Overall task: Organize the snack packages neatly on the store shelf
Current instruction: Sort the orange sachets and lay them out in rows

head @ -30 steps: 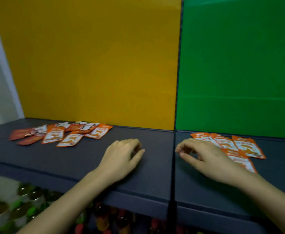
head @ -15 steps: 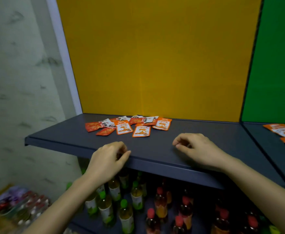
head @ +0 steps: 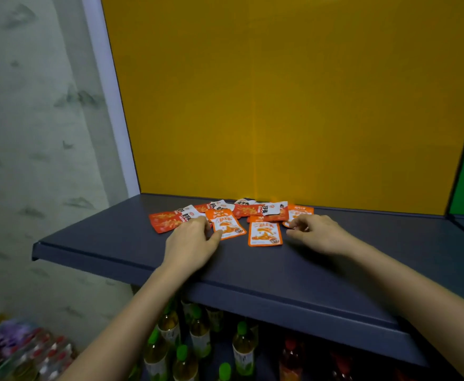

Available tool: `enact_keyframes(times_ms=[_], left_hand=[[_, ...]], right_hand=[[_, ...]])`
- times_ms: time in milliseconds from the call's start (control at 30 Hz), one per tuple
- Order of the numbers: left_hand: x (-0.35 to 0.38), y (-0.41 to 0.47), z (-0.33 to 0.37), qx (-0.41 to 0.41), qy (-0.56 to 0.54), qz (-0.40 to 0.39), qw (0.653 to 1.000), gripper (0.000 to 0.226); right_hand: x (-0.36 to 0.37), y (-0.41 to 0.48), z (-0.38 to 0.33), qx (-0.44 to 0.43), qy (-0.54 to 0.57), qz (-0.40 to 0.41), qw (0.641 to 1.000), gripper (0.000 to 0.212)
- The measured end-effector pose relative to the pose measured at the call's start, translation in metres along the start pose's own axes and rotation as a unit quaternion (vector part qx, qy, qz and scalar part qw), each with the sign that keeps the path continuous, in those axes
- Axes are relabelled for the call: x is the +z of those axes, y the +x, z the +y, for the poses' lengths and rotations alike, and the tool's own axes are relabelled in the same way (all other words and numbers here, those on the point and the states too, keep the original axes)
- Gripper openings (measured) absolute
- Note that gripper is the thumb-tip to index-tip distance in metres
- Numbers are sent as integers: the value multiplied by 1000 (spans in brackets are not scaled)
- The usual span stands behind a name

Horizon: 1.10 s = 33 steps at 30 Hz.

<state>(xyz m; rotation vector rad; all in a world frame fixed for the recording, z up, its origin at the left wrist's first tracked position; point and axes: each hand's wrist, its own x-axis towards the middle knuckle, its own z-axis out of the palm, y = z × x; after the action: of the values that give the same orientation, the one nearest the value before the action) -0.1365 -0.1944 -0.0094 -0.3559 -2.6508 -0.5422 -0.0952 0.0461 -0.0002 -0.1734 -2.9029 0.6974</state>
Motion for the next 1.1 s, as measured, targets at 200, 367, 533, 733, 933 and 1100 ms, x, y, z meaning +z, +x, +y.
enact_keyframes(times_ms=[200,367,533,733,933,1100], left_hand=[[32,70,1,-27,86,-79,993,74],[55,95,6,-21,128,-122,984,107],[62,110,1,-18,40,-149,988,103],[59,126,-7,0,20,-204,979,107],[56,140,-10,-22,-69,-274,959,107],[54,140,-9,-5,-96,-295,951,94]], right_hand=[[8,46,-9,28,-86,-5,996,45],[18,58,-26,29,-186,40,981,63],[28,61,-40,34,-236,58,969,81],[34,64,-43,68,-162,22,984,79],[28,58,-39,149,-21,-35,988,85],[23,50,-35,184,98,-35,977,83]])
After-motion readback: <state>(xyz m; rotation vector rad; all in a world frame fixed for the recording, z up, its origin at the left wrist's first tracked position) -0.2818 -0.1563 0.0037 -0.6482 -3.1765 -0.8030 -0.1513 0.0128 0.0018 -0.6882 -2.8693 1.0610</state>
